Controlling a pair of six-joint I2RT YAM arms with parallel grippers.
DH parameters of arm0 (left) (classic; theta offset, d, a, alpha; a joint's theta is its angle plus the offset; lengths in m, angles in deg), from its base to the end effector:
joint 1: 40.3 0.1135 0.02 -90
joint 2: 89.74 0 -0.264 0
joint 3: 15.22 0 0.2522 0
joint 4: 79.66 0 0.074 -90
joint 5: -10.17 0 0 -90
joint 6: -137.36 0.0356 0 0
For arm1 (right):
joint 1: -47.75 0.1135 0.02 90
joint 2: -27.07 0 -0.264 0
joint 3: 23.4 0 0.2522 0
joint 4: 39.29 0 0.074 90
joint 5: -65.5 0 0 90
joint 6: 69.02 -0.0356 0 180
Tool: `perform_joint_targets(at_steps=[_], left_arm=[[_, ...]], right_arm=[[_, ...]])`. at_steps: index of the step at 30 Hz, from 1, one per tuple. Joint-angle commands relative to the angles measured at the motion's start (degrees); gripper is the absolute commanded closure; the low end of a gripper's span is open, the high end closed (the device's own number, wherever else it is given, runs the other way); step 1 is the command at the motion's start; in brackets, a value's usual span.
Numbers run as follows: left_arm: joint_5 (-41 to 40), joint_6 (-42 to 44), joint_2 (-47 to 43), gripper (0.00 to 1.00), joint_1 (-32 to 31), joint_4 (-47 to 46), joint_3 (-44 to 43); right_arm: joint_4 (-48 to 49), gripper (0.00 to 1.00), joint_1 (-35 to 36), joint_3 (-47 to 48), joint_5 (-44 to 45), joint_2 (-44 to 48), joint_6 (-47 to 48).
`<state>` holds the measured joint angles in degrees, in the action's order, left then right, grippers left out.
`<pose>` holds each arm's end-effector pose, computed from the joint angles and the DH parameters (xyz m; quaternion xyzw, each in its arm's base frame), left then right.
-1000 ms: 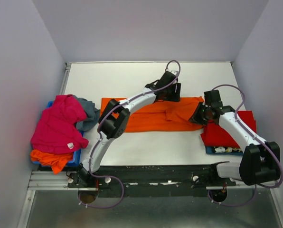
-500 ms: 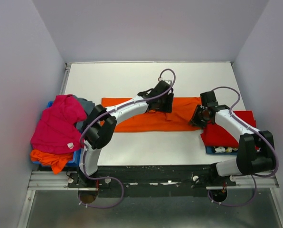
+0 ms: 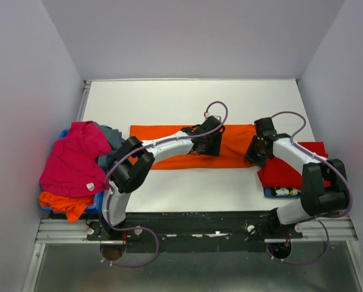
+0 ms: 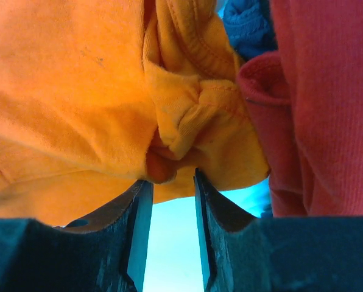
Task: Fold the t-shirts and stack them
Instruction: Fold the other side of the tshirt into a rectangle
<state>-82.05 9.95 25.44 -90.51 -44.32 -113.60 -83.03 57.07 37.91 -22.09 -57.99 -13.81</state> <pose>0.2833 -0.3380 0.1930 0.0992 0.9405 -0.2113 0.2468 0.2667 0.0423 0.1737 0.2202 0.9555 0.0542 0.1886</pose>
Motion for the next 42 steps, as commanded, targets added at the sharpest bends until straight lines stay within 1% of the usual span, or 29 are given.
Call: perform_joint_targets(at_steps=[1, 3, 6, 9, 10, 12, 13, 19, 22, 24, 30, 31, 35, 42], left_arm=[[-2.7, -0.4, 0.5, 0.42, 0.0, -1.0, -2.0], [-3.5, -0.1, 1.5, 0.43, 0.0, -0.4, -3.2], [-3.7, 0.1, 2.6, 0.48, 0.0, 0.4, -4.5], [-3.1, 0.0, 3.1, 0.57, 0.0, 0.0, -5.1], [-3.0, -0.1, 3.2, 0.58, 0.0, 0.0, -5.0], [-2.6, -0.2, 3.6, 0.58, 0.0, -0.2, -5.1], [-2.4, -0.2, 3.8, 0.58, 0.0, -0.2, -5.3], [-1.9, -0.6, 4.7, 0.52, 0.0, 0.1, -5.2], [-2.1, -0.4, 5.1, 0.52, 0.0, 0.3, -5.6], [-1.5, -0.4, 5.6, 0.59, 0.0, 0.3, -6.2], [-2.0, 0.5, 4.6, 0.99, 0.0, 1.0, -6.6], [-2.2, 0.8, 4.4, 1.0, 0.0, 1.3, -6.6], [-2.9, 1.6, 2.3, 1.0, 0.1, 2.8, -6.3], [-1.0, 3.2, 0.7, 1.0, 1.5, 6.3, -6.3]], right_arm=[[1.3, 0.6, 0.1, 1.7, 3.1, -1.4, 0.7], [1.8, 0.63, 0.1, 1.8, 3.0, -1.5, 0.7], [2.5, 0.74, 0.1, 2.2, 2.8, -1.6, 1.2], [2.3, 0.85, 0.1, 1.9, 2.5, -1.0, 1.3], [2.4, 0.88, 0.1, 1.8, 2.4, -0.4, 1.5], [2.3, 0.97, 0.1, 1.3, 2.2, 0.3, 1.6], [2.1, 0.99, 0.1, 1.3, 2.1, 0.9, 1.7], [1.8, 0.99, 0.1, 0.8, -2.1, 2.3, 1.9], [2.1, 0.99, 0.1, 0.5, -6.8, 3.5, 1.7], [1.9, 0.99, 0.1, 0.5, -7.9, 3.9, 1.5], [0.6, 0.99, 0.1, 1.0, -8.9, 4.6, 1.7], [0.4, 0.99, 0.1, 1.1, -9.3, 4.8, 1.7], [-1.2, 0.99, 0.1, 1.9, -10.8, 5.2, 1.2], [-4.8, 0.99, 0.1, 3.9, -11.2, 6.2, 0.4]])
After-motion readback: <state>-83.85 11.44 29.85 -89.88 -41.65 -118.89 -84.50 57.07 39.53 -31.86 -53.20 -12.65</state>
